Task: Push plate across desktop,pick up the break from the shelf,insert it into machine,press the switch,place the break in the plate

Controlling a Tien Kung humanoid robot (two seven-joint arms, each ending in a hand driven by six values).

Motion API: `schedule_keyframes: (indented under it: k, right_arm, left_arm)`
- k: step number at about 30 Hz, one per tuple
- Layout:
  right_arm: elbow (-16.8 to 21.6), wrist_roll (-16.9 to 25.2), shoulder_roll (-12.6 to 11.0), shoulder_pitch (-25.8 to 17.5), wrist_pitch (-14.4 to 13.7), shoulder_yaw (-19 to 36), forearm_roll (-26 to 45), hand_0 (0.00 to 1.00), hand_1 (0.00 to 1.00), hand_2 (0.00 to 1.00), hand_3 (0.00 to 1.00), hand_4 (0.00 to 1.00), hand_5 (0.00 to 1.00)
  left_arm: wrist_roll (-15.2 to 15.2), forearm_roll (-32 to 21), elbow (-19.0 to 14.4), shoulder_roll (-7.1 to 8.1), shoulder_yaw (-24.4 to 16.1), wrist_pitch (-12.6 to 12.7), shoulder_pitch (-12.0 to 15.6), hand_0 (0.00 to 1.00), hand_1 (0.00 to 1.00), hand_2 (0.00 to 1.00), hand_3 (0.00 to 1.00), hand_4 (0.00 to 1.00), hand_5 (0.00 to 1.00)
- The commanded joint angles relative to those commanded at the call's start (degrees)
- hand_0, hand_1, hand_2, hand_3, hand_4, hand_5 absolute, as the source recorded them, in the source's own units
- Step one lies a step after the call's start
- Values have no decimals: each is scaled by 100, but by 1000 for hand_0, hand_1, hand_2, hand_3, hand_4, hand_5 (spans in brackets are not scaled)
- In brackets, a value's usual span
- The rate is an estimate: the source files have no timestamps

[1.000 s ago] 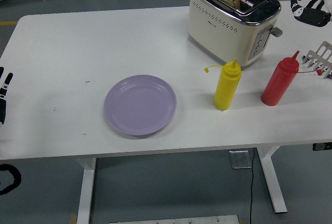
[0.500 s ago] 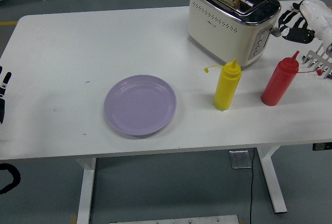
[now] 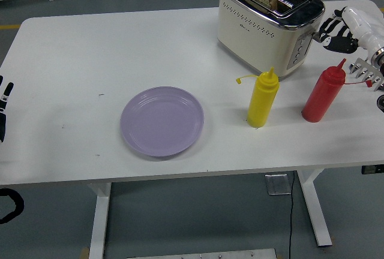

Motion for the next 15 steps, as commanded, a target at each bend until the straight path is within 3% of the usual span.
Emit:
schedule_keyframes:
  k: [15]
  right_arm:
    - [-290,-13,95,62,60,-140,30,368,446,540,569,498,380]
  left_arm:
    - [-5,-4,1,0,-6,4,9,815,861,922,848,646,998]
